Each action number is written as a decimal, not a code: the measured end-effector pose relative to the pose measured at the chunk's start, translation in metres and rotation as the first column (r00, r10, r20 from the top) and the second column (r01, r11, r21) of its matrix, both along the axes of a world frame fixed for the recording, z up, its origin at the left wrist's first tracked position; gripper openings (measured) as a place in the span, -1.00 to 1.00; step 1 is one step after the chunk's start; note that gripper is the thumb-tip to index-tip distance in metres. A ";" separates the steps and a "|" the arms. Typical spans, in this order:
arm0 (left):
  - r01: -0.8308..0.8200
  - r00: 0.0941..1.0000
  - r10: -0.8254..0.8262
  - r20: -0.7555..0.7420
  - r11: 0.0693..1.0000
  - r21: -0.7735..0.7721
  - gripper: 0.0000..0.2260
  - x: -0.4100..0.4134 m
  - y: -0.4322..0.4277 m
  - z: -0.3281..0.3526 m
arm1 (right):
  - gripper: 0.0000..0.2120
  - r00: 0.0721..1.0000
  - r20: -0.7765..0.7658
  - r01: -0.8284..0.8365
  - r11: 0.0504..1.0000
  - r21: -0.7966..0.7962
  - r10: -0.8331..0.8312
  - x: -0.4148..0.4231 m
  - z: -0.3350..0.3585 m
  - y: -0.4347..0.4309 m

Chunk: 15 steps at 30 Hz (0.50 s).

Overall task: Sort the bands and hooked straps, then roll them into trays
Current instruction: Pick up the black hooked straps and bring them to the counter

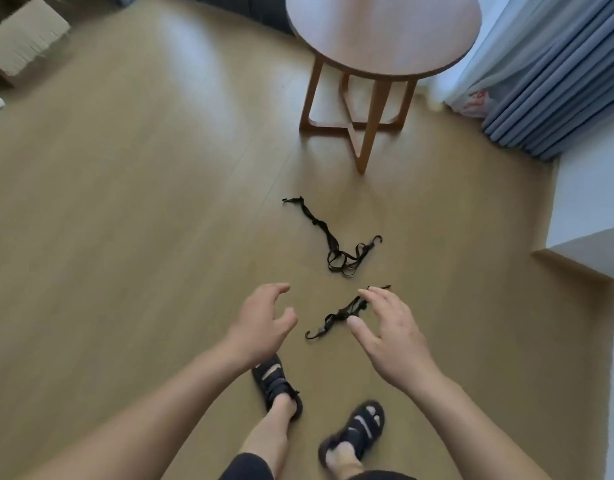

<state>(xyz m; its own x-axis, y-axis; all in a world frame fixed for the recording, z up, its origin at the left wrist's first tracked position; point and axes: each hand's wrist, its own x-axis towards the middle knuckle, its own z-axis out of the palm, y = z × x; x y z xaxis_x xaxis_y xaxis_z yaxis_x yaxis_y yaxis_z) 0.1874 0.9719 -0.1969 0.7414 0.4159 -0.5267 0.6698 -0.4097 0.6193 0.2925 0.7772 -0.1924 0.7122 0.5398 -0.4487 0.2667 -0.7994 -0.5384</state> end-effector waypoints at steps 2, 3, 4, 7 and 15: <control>-0.017 0.996 0.015 -0.090 1.000 -0.024 -0.57 0.028 0.013 -0.065 | -0.51 0.998 -0.058 0.006 0.999 -0.041 -0.008 0.025 -0.076 0.024; -0.025 0.991 0.019 -0.135 0.999 -0.039 -0.57 0.040 0.016 -0.101 | -0.51 0.996 -0.086 0.002 0.997 -0.071 -0.009 0.035 -0.117 0.032; -0.035 0.983 0.024 -0.179 0.998 -0.056 -0.57 0.050 0.018 -0.138 | -0.51 0.994 -0.111 -0.003 0.995 -0.105 -0.009 0.044 -0.160 0.039; -0.080 0.949 0.046 -0.311 0.992 -0.097 -0.56 0.071 0.014 -0.253 | -0.48 0.982 -0.188 -0.058 0.974 -0.219 0.016 0.063 -0.295 0.049; -0.078 0.897 -0.029 -0.441 0.972 -0.222 -0.49 0.084 -0.020 -0.495 | -0.39 0.912 -0.176 -0.408 0.769 -0.493 0.371 0.087 -0.572 0.010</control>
